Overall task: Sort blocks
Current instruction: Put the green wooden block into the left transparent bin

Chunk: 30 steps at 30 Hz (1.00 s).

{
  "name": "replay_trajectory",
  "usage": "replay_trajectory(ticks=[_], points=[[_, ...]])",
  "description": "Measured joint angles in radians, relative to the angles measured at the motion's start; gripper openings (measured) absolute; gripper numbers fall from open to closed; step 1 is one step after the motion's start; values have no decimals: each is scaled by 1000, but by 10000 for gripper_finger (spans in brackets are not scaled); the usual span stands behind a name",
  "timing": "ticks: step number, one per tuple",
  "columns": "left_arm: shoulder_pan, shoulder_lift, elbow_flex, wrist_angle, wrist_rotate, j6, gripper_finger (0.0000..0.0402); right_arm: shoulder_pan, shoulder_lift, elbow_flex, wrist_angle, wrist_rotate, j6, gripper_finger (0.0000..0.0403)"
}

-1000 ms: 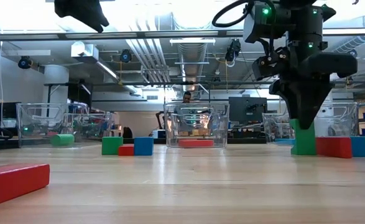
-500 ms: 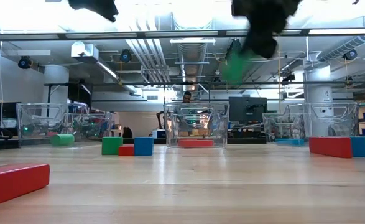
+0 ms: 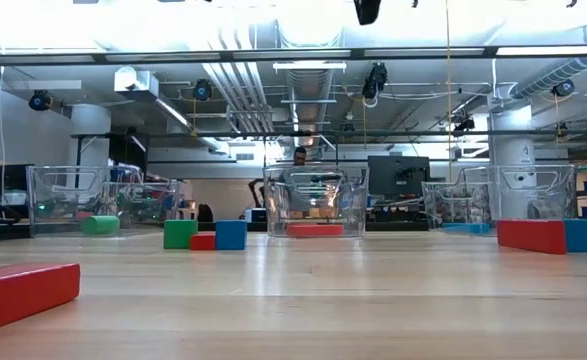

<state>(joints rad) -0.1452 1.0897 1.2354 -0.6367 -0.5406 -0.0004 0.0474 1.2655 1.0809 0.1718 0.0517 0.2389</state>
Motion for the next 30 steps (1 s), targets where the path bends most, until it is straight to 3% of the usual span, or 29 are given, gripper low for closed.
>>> replay_trajectory(ticks=[14,21,24,30], points=[[-23,32,0,395,8,391,155,-109,0,6,296,-217,350,125],[-34,76,0,528,7,543,155,-207,0,13,367,-319,636,125],[-35,98,0,574,0,590,155,-226,0,12,363,-373,656,125],[-34,129,0,588,-46,600,155,-229,0,12,356,-378,654,125]])
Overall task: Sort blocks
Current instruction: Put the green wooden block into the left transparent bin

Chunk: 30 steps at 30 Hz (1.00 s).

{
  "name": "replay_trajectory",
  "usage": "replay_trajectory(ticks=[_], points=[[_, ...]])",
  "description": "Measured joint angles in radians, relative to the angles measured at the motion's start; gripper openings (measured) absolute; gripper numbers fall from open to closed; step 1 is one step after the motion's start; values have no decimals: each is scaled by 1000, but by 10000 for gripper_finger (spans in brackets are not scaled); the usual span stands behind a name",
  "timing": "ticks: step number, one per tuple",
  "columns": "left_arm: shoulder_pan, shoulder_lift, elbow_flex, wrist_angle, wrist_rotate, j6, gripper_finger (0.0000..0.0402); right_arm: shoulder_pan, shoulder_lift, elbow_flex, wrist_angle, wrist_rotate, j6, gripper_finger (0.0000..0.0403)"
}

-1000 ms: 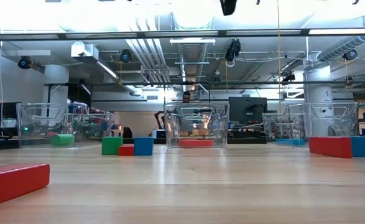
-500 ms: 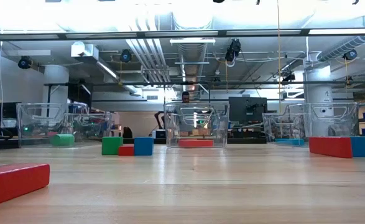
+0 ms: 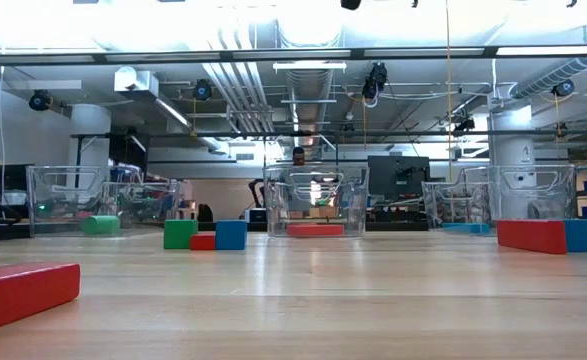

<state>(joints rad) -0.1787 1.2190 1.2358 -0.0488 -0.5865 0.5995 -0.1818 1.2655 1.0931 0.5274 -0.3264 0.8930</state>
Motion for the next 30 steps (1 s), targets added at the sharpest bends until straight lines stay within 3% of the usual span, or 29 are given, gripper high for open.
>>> replay_trajectory(ticks=[8,17,22,30], points=[[-2,22,0,59,-74,-13,171,-1,4,0,-81,1,-14,125],[-11,23,0,15,-78,-14,217,-3,4,0,-120,-14,-14,125],[-12,23,0,-16,-2,-50,227,-6,5,0,-175,-22,4,125],[-12,35,0,-31,10,-63,229,-9,5,0,-188,-18,6,125]])
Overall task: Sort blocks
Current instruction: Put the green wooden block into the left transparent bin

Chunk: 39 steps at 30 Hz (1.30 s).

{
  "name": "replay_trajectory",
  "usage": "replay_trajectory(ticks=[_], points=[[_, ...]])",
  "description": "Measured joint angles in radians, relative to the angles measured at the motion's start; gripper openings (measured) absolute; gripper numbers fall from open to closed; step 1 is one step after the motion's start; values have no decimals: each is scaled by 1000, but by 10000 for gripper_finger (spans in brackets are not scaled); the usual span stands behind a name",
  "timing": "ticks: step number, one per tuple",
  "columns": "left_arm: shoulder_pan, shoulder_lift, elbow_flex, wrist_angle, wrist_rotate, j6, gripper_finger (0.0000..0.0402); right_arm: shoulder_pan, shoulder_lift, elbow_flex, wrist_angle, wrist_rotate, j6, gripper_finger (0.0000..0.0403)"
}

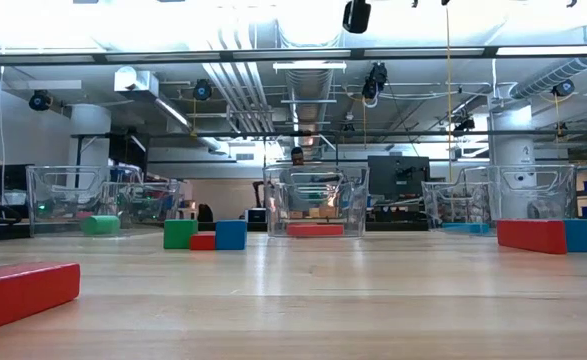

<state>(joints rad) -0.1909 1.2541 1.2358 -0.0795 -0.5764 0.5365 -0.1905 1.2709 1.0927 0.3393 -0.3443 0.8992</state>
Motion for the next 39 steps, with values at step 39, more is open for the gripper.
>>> replay_trajectory(ticks=[39], points=[[27,42,6,55,21,-22,161,3,2,0,2,-3,13,125]])
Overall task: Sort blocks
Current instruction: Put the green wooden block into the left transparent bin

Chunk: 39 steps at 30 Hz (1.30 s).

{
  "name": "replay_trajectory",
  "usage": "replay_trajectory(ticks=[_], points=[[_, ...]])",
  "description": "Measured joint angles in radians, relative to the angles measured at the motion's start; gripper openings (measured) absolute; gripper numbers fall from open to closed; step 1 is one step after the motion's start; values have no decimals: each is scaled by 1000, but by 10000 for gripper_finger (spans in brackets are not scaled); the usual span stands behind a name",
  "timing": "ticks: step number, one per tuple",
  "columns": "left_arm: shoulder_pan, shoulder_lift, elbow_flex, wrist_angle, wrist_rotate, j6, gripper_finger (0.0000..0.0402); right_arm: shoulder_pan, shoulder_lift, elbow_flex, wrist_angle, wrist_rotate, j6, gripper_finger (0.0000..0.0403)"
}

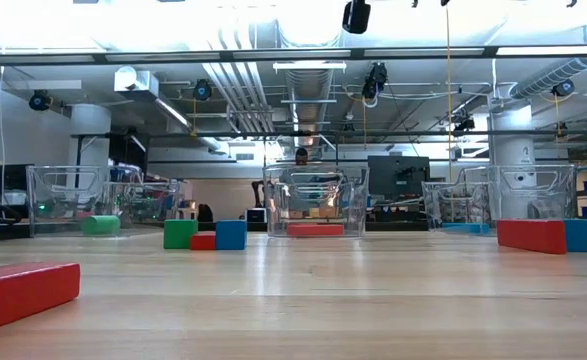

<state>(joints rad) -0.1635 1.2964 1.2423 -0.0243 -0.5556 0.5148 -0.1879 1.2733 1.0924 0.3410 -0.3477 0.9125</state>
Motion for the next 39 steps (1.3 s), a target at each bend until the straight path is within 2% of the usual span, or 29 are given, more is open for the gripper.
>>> replay_trajectory(ticks=[13,17,21,28,39], points=[[0,0,0,2,22,0,152,0,0,0,-2,-1,11,125],[0,0,0,2,22,0,152,0,0,0,-2,-1,7,141],[0,0,0,1,22,0,152,0,0,0,-2,-1,3,125],[0,0,0,-2,23,3,104,0,0,0,-2,-1,-3,126],[0,-1,0,-2,18,1,104,-4,0,0,0,-1,-3,141]])
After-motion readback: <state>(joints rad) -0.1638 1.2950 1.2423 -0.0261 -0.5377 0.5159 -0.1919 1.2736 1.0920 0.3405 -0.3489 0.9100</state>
